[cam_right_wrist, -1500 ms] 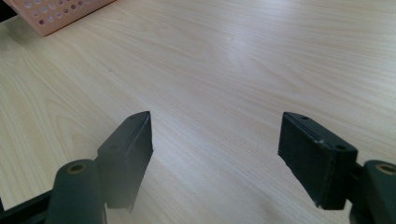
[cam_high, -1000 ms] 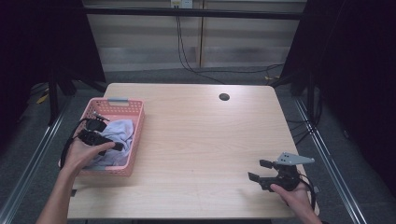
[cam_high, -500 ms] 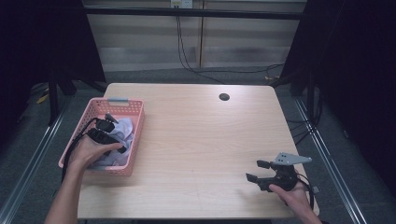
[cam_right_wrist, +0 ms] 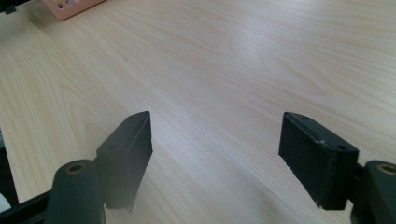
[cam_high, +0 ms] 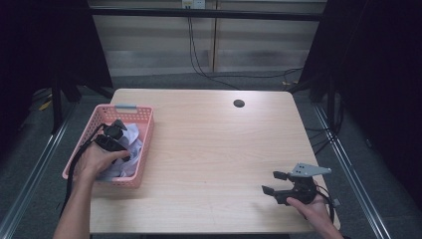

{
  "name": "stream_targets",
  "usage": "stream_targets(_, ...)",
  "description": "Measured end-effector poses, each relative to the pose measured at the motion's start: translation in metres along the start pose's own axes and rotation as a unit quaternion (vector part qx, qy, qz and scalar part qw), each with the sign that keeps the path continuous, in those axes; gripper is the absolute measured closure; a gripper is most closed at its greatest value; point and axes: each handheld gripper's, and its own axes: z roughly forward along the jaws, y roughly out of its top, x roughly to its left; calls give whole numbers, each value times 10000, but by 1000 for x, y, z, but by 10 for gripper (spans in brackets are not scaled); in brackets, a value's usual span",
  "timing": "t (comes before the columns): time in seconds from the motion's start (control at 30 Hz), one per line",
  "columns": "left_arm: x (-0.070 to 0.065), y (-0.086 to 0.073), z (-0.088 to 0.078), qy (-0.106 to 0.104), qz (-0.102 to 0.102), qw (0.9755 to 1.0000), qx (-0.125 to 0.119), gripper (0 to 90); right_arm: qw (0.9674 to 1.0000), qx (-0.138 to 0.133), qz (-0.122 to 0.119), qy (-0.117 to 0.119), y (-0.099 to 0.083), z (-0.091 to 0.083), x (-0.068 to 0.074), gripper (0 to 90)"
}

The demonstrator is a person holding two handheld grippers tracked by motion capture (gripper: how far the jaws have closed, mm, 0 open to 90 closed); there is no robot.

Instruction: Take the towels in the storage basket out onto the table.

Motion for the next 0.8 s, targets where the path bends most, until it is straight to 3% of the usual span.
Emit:
stream_targets(0.17,3,-1,-2,-33,122,9999,-37,371,10000,16,-19,-43,1,1,0,253)
stream_targets(0.33,13,-10,-6,-341,50,9987,-377,401,9999,4,-39,-99,1,0,-1,253)
stream_targets(0.37,14,-12,-6,-385,124,9983,-426,402,9999,-2,-29,-108,1,0,-1,253)
stream_targets(0.4,16,-14,-7,-479,99,9973,-542,407,9999,1,-5,-125,1,1,-1,253)
stream_targets(0.57,23,-19,-11,-694,-124,9952,-681,409,9999,8,-12,-101,1,1,-1,253)
stream_targets(0.7,26,-21,-16,-772,-120,9942,-739,411,10000,-9,-8,-95,1,1,-1,253)
stream_targets(0.8,29,-23,-21,-871,-219,9918,-912,415,10000,-14,-7,-90,1,1,-1,253)
